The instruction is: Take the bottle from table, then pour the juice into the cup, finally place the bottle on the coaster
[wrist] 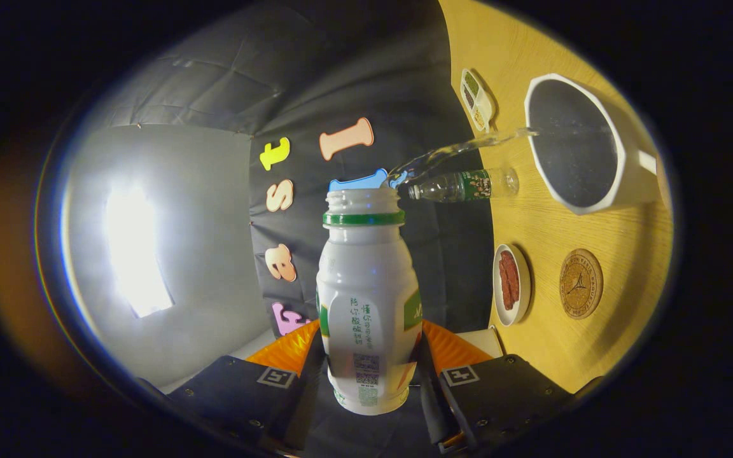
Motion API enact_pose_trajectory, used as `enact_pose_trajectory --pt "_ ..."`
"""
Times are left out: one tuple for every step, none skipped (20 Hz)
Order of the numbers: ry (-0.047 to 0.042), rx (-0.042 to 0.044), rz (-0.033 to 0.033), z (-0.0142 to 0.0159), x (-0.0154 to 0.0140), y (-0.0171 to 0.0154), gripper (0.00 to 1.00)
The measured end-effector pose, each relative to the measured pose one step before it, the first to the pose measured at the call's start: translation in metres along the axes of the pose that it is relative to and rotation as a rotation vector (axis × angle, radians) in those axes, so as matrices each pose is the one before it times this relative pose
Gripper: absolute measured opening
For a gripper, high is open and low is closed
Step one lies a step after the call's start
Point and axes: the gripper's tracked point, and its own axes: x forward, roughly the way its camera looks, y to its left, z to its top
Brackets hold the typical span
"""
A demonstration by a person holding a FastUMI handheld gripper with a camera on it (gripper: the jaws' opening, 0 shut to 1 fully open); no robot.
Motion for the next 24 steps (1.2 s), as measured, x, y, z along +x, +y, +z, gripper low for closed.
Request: enact_pose_trajectory --pt "-0.00160 0.00336 0.00212 0.00010 0.00113 0.00093 0.69" --pt "0.00027 0.00427 0.00094 0.00013 0.00049 -0.00040 0.69" --pt "-0.00210 0.00353 0.00203 0.00035 0.00012 0.00101 0.69" --pt "0.00161 0.00292 0.00051 -0.00052 0.00019 -0.00014 0.69" --pt "0.00023 0.00228 0.00061 0.00013 -0.00168 0.00100 0.69" --pt "-0.00044 0.00235 0.00066 -0.00005 -0.00007 0.00003 0.69" --pt "-0.00038 0.00333 0.00126 -0.00062 -0.00049 0.00073 0.69" --pt "-0.00034 0.00395 0.00239 0.00033 0.00039 0.00053 0.69" --pt "-0.00129 0.00325 0.00133 -0.00116 0.00046 0.00040 0.69" --pt "-0.00005 0.00298 -0.00012 0.00065 -0.00025 -0.00053 0.69" --pt "-0.00040 0.00267 0.00023 -0.00062 0.00047 0.00043 0.69" --pt "-0.00165 0.00326 0.00177 0.00044 -0.00024 0.00072 0.69" --pt "0.00117 0.00292 0.00155 -0.00042 -0.00155 0.00128 0.69" --pt "-0.00051 0.00190 0.00218 0.00074 -0.00053 0.00066 0.69" --pt "0.00156 0.00126 0.00079 -0.00139 0.00081 0.00058 0.69" --pt "0.00049 0.00152 0.00074 -0.00059 0.00061 -0.00004 0.69" --pt "0.00018 0.00247 0.00129 0.00016 0.00030 0.00092 0.69" --pt "-0.00008 0.00285 0.00138 -0.00028 0.00004 0.00042 0.69" --pt "0.00023 0.00330 0.00022 0.00017 -0.00132 0.00060 0.69" --pt "0.00014 0.00349 -0.00035 -0.00076 -0.00022 -0.00106 0.69" --pt "-0.00208 0.00353 0.00124 0.00033 0.00022 0.00119 0.69" --pt "-0.00033 0.00362 0.00115 -0.00005 -0.00027 0.00015 0.69" --pt "0.00114 0.00277 0.00134 -0.00064 0.00003 0.00029 0.69" --pt "0.00100 0.00167 -0.00024 -0.00025 0.00017 -0.00021 0.69"
